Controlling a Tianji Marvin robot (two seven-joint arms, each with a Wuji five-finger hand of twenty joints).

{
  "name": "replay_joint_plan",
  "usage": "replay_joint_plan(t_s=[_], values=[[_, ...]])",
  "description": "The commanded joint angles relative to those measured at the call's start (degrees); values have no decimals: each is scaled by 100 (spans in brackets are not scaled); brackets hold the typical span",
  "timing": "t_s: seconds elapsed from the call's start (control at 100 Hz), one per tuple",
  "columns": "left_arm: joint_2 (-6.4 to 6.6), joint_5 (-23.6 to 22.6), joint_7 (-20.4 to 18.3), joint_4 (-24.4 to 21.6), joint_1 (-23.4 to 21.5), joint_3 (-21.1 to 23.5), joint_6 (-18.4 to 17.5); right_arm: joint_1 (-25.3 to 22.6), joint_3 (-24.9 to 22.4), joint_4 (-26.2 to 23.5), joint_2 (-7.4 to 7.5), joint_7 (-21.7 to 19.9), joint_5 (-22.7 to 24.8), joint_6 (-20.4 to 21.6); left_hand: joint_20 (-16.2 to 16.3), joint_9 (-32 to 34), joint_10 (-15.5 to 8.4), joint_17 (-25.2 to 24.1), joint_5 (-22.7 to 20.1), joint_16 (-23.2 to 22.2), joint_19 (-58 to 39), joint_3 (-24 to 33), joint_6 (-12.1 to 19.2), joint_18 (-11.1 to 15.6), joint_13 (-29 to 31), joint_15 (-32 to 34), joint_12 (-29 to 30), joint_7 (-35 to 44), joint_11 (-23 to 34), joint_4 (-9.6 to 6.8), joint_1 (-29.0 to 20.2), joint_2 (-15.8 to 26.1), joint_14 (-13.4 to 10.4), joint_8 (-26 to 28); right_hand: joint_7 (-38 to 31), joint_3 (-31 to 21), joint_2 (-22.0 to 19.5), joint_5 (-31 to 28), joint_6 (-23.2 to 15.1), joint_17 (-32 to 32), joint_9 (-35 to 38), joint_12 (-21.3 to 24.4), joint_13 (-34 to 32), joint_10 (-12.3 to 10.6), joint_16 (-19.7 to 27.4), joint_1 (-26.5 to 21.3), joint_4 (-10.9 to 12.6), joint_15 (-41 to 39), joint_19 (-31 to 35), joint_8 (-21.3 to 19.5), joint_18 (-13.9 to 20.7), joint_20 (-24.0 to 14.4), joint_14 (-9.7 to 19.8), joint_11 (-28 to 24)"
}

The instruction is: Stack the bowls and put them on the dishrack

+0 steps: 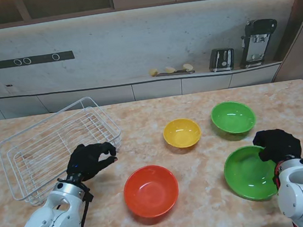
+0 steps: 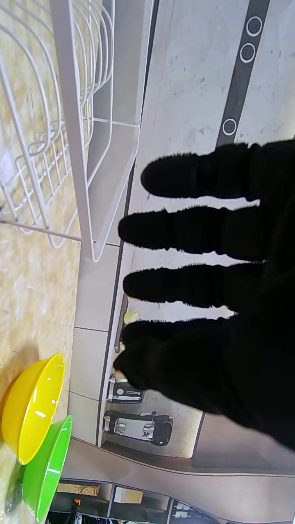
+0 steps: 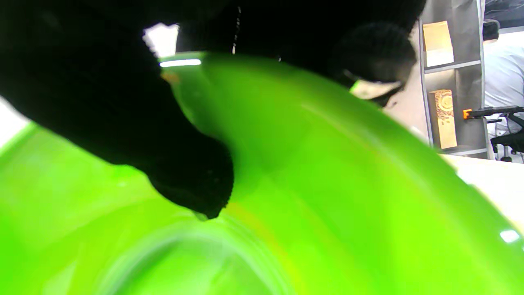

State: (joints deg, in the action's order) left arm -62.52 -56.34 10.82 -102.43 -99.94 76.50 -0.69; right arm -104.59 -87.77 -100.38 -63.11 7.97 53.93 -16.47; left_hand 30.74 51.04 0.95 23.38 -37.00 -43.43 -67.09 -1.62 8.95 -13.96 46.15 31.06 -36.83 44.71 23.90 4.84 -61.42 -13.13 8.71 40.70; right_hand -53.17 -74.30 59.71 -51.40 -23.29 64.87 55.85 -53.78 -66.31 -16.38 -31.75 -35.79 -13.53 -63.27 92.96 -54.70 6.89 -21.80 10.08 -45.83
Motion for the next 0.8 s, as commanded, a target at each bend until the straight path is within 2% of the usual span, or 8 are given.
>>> replay_joint_plan(t_s=[0.0,0.18,0.42,0.79], values=[[-3,-6,-84,-58,-33,2,-3,-107,6,-238,-44,-54,13,49,53,75,-4,-90,-132,44,44,-83,102,-137,-28,11,61,-43,-32,50,-8,216,69,-38,-754,-885,-603,-660,-421,166,147,-92,-832,-80,-6,-881,313,-300,623,-276,849,-184,366,-77],[-4,-10,-78,-63,-38,6,-6,-205,-26,-562,-60,-26,-35,239,51,81,-2,-88,-130,43,47,-81,103,-134,-28,10,61,-44,-31,49,-8,220,72,-39,-757,-800,-798,-672,-401,181,185,-54,-918,-25,-105,-924,389,-218,642,-319,910,-255,438,-37],[-4,-15,-76,-69,-43,10,-2,-115,72,-754,-78,17,-238,555,51,78,-8,-92,-137,44,49,-83,103,-145,-28,8,62,-45,-35,49,-5,218,81,-39,-739,-759,-903,-690,-352,201,256,8,-992,79,-278,-935,448,-185,695,-335,1021,-353,504,18],[-10,-65,33,-68,-92,51,-23,260,618,-898,-79,-157,-707,834,50,81,-3,-90,-133,45,50,-81,103,-146,-28,7,61,-51,-36,48,-4,222,85,-38,-637,-716,-1024,-687,-266,221,313,117,-1005,172,-434,-920,480,-230,727,-284,1173,-445,597,69]])
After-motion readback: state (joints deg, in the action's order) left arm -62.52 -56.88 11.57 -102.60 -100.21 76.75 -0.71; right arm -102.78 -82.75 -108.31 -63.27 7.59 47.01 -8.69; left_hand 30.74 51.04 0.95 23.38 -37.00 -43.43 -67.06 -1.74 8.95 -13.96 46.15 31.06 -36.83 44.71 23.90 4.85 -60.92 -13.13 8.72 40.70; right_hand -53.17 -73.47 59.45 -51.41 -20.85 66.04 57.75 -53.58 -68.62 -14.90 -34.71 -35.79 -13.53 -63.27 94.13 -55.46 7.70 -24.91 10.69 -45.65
